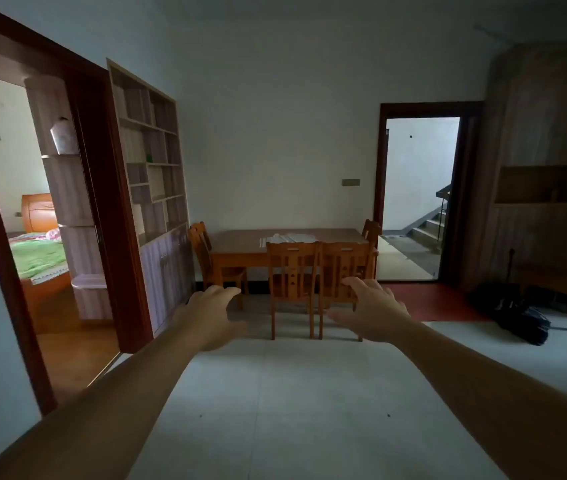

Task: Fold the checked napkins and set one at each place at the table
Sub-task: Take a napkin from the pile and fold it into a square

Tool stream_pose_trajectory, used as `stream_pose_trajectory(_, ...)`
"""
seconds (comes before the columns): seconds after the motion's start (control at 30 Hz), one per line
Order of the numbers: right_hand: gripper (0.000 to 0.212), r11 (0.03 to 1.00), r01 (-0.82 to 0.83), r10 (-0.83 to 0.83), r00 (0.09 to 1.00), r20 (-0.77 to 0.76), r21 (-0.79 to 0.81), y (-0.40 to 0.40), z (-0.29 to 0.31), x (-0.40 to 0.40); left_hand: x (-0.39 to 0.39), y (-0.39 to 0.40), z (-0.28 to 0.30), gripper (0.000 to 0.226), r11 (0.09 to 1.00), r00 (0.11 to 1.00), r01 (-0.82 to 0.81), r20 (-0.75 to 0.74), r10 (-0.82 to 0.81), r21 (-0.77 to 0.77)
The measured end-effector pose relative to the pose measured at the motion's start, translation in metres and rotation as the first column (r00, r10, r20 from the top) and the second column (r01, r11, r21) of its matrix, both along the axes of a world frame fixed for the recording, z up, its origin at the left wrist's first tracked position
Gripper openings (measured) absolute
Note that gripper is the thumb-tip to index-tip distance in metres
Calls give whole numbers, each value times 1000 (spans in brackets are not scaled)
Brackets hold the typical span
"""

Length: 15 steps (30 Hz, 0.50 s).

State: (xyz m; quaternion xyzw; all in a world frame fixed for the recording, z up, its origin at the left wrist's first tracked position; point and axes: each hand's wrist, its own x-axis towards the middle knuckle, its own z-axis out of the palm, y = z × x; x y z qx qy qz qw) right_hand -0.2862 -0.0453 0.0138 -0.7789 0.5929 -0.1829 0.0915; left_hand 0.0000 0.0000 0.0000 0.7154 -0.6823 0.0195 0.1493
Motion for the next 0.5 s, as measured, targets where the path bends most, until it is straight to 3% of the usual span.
stream_pose_trajectory(0.27, 76, 1000, 30, -30, 1000, -6, 2, -90, -33, 10, 1, -101, -27, 74, 1000, 1000, -11, -23, 12, 14)
stream_pose_trajectory(0.5, 80, 998, 41, -40, 998, -41, 37, -233, -54, 54, 45, -250, -69, 74, 1000, 990, 6, -138, -2, 30)
